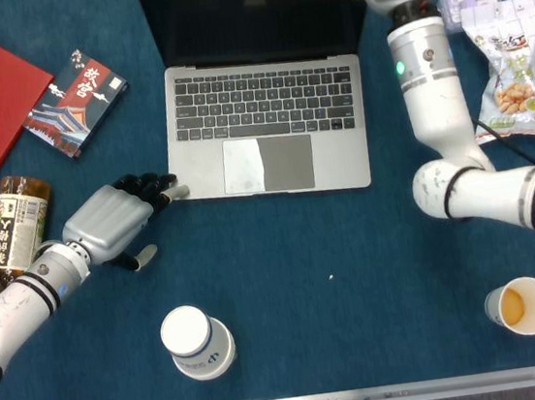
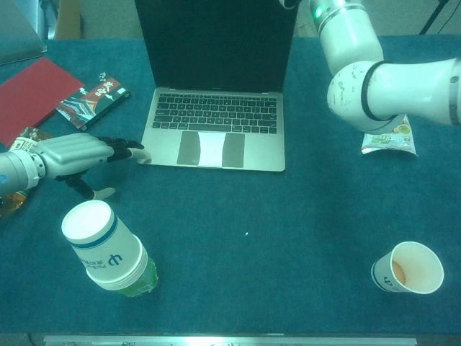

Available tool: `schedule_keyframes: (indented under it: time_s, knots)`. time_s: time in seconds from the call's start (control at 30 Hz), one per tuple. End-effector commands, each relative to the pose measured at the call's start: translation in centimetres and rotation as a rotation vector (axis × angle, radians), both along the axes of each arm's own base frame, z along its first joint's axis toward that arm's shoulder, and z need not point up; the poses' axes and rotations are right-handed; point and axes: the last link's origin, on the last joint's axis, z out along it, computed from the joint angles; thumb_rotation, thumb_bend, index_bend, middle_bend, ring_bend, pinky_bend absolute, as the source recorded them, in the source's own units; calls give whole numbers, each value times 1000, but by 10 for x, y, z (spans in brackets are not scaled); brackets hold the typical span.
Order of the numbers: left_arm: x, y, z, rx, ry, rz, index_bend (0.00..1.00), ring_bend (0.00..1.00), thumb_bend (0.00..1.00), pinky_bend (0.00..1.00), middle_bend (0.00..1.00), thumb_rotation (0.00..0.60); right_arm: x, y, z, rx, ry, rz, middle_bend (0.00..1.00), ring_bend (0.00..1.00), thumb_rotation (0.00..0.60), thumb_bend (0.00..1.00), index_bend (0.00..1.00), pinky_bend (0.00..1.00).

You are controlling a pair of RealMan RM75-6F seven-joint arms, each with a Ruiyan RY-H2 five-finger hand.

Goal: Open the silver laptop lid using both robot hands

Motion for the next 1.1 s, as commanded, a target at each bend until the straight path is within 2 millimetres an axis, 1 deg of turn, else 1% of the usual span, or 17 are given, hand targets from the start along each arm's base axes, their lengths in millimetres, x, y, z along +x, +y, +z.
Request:
schedule_keyframes:
  time_s: [0.03,0.2,0.27,0.4,0.5,0.73,0.87,1.0,1.1]
  knots:
    - [1,0,4,10,-8,0,51,0,417,56,0,498,-2,11,13,15,-42,19,145,10,600,245,87,117]
    - [3,0,15,42,-32,-3,52,0,417,56,3,501,-7,29,31,24,-50,38,145,10,600,245,87,117]
    - [4,0,22,67,-50,1,52,0,417,56,8,505,-13,38,38,27,-57,38,145,10,600,245,87,117]
    - [3,1,36,126,-71,2,65,0,416,56,32,559,-26,56,52,27,-58,42,147,10,600,246,87,117]
    - [1,2,49,177,-87,7,77,0,416,56,50,573,-38,69,64,21,-56,39,166,18,600,248,87,117]
    - [-10,0,82,290,-127,40,126,38,417,56,101,577,-69,101,91,-1,-41,16,206,51,600,270,87,120]
    - [-20,-6,99,361,-152,79,139,55,417,56,120,583,-95,119,106,-26,-58,-18,228,64,600,291,87,121]
    - [-27,-12,115,433,-153,99,140,56,417,57,121,589,-121,135,117,-49,-77,-66,230,65,600,299,87,121]
    - [-35,-20,126,488,-158,130,140,56,416,57,120,588,-141,149,124,-62,-103,-102,230,65,600,300,87,121]
